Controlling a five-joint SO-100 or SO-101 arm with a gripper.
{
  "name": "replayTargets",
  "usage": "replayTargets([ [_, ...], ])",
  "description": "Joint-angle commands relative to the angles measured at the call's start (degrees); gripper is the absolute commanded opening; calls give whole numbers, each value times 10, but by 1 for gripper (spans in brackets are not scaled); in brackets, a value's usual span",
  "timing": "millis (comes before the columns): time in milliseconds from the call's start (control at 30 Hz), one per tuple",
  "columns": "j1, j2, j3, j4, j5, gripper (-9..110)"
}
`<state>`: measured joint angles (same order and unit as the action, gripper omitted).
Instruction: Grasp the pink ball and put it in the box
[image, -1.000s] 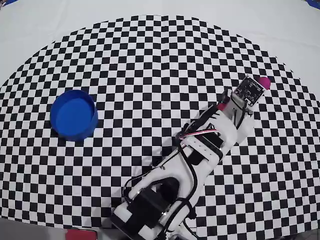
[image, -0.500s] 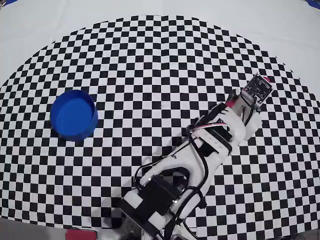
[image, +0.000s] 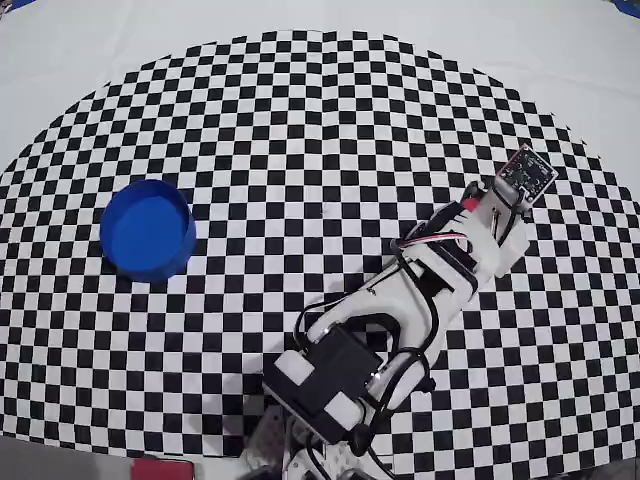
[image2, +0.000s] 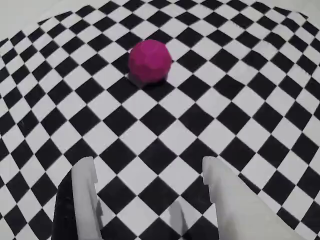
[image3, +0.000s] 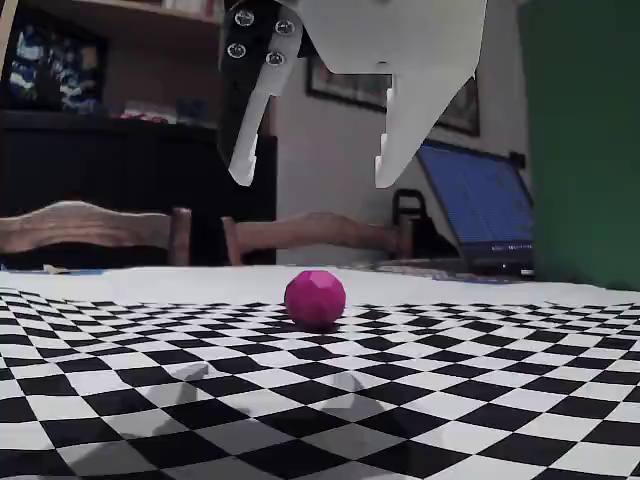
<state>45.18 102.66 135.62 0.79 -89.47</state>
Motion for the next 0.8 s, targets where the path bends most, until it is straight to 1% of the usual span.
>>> replayTargets([
  [0, -2, -10, -38, -11, 3, 24],
  [300, -11, -62, -92, -12, 3, 25],
  [767, -2, -129, -156, -12, 3, 28],
])
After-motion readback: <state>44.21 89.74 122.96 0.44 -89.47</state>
